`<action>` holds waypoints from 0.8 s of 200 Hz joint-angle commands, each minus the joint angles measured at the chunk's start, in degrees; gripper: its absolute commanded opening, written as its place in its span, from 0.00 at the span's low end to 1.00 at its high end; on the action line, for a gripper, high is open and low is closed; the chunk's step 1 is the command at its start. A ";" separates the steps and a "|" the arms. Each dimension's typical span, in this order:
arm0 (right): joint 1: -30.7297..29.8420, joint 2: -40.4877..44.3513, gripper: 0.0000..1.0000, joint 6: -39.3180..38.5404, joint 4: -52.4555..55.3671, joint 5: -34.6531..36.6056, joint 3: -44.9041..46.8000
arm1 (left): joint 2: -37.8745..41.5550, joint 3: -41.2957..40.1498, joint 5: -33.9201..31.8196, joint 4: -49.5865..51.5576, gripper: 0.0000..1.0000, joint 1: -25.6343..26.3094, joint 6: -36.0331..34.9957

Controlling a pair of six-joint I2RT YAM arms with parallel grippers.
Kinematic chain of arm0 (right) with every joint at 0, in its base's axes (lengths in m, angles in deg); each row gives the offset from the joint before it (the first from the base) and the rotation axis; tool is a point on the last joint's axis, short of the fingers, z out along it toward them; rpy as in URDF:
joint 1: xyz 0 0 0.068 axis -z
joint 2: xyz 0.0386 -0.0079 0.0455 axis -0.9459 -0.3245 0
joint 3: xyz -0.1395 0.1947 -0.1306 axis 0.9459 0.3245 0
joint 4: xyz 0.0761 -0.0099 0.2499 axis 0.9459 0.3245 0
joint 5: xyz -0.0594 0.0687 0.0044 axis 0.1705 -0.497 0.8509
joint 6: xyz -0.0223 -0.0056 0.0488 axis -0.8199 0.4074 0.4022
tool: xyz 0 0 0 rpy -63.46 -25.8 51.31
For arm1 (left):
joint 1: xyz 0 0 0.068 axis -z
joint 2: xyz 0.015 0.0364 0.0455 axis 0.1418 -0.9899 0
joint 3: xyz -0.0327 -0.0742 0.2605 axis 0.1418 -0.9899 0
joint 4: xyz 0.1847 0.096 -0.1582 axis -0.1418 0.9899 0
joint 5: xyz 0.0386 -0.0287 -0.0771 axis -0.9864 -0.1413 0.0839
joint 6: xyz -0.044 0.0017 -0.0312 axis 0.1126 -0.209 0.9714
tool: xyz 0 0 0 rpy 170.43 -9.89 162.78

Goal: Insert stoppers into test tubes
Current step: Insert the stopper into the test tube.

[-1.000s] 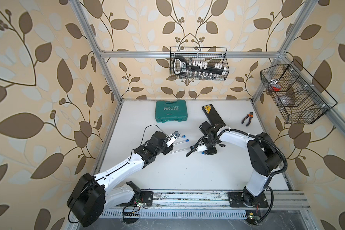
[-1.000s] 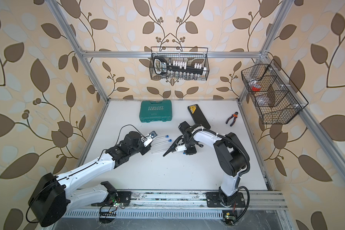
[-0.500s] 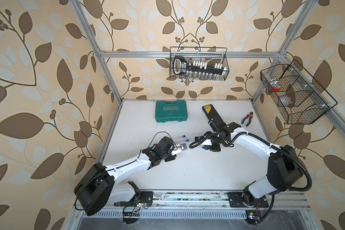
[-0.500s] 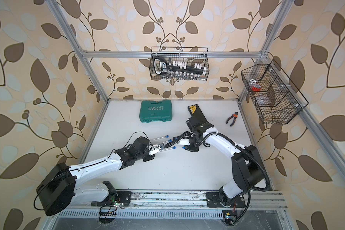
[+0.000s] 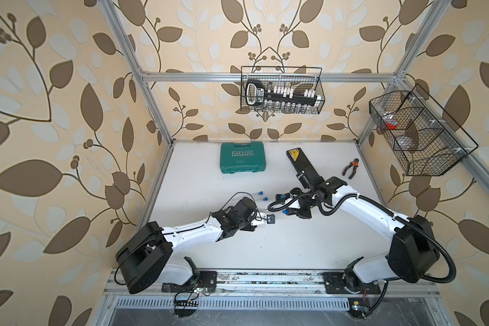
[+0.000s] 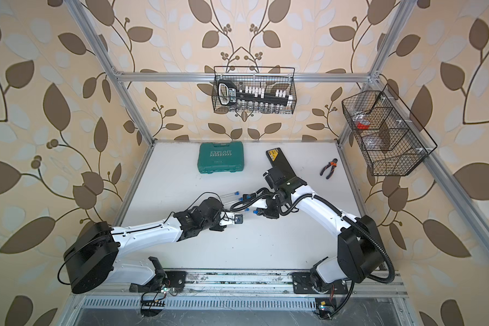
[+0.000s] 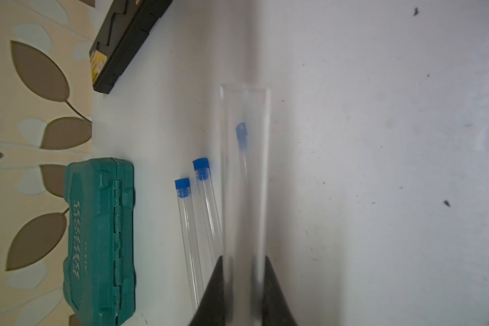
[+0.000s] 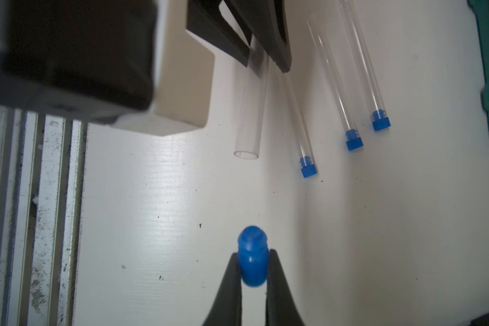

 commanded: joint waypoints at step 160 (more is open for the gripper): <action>-0.85 -0.34 0.10 2.47 0.21 -4.39 -0.67 | 0.20 -0.94 -1.87 -11.36 0.00 2.27 -8.33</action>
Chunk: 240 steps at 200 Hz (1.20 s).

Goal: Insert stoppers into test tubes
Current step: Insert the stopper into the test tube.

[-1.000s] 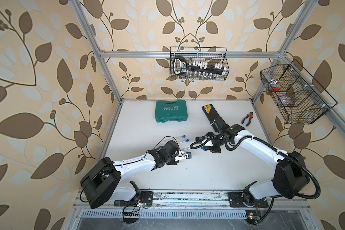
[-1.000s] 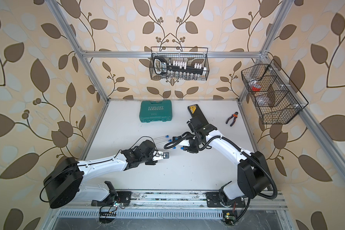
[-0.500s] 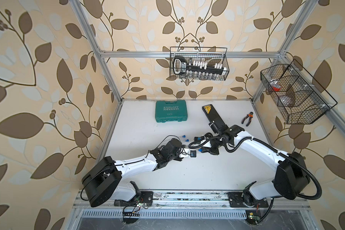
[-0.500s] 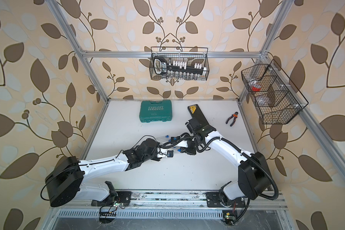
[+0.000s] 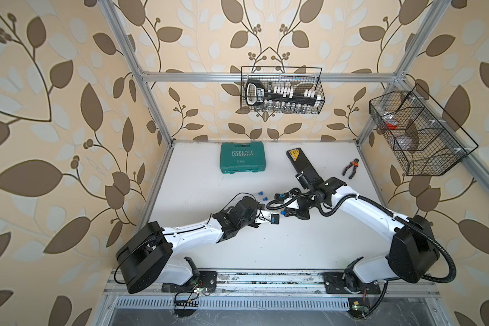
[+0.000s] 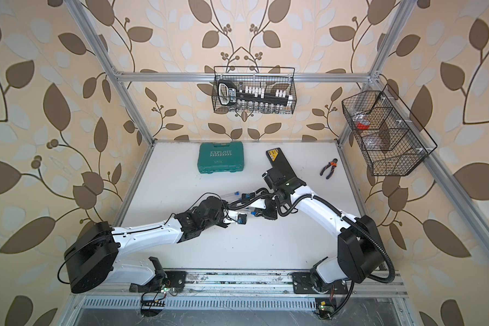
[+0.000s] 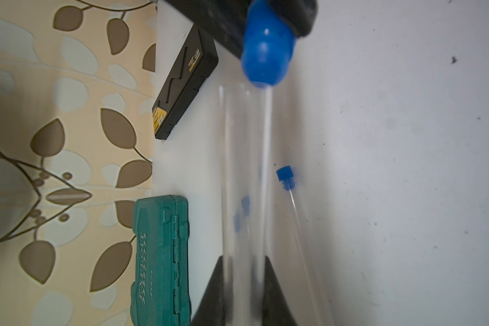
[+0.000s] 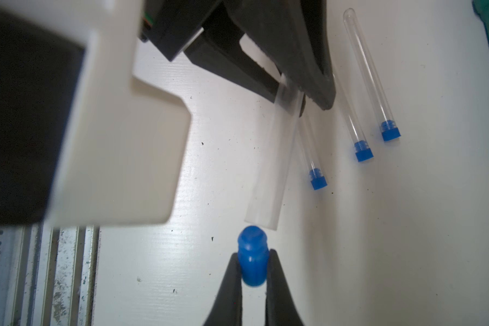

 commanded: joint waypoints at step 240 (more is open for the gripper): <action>-0.18 -2.19 0.08 0.88 0.94 -0.84 -1.38 | -1.01 -0.45 -7.45 -2.83 0.00 1.50 -1.40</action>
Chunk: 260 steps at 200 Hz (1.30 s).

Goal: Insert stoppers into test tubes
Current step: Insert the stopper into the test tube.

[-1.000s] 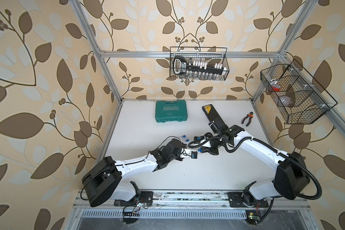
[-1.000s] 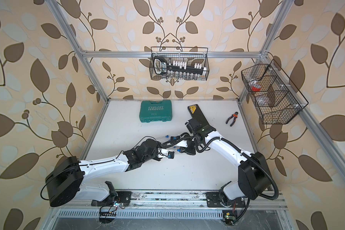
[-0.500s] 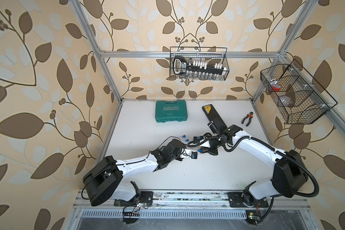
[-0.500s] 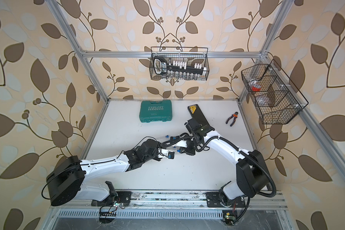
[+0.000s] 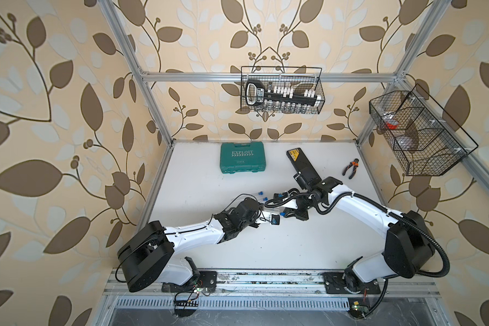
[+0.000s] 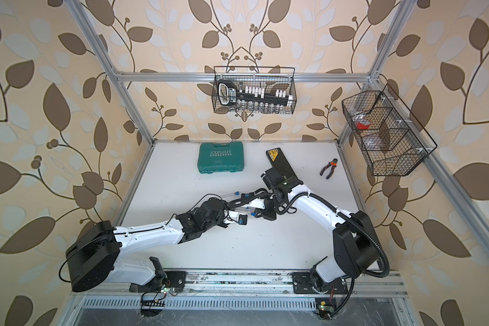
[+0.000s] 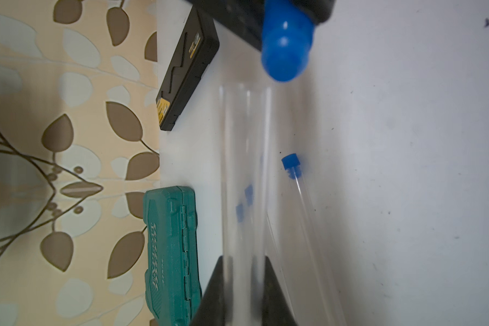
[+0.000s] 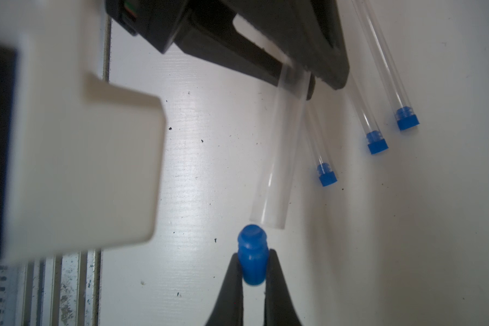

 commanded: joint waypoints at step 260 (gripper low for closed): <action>-0.17 -0.73 0.08 -0.20 0.01 -0.62 -1.36 | 0.27 -1.60 -0.25 -3.99 0.00 2.19 -0.52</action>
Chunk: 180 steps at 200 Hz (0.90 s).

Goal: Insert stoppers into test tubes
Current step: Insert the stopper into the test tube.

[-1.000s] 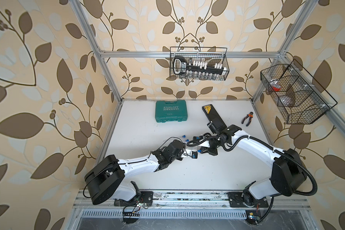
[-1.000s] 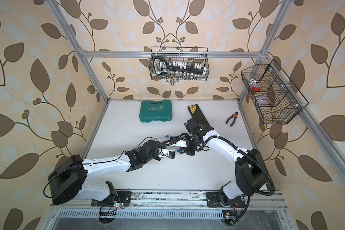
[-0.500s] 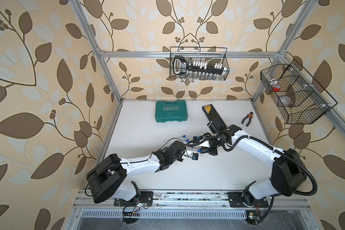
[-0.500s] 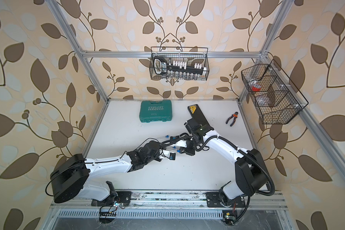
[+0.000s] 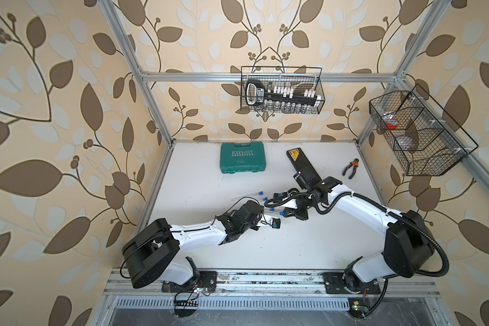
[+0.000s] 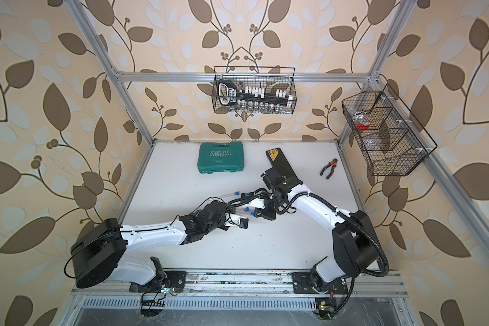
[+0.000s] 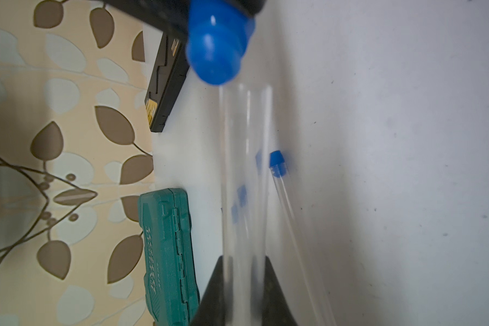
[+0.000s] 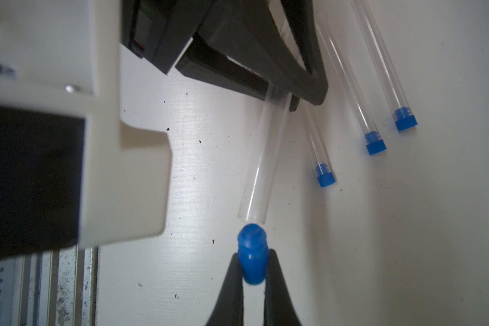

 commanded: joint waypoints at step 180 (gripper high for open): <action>-0.26 -1.69 0.08 0.78 -0.25 -0.89 -2.24 | 1.47 1.18 1.77 -2.04 0.00 1.76 5.18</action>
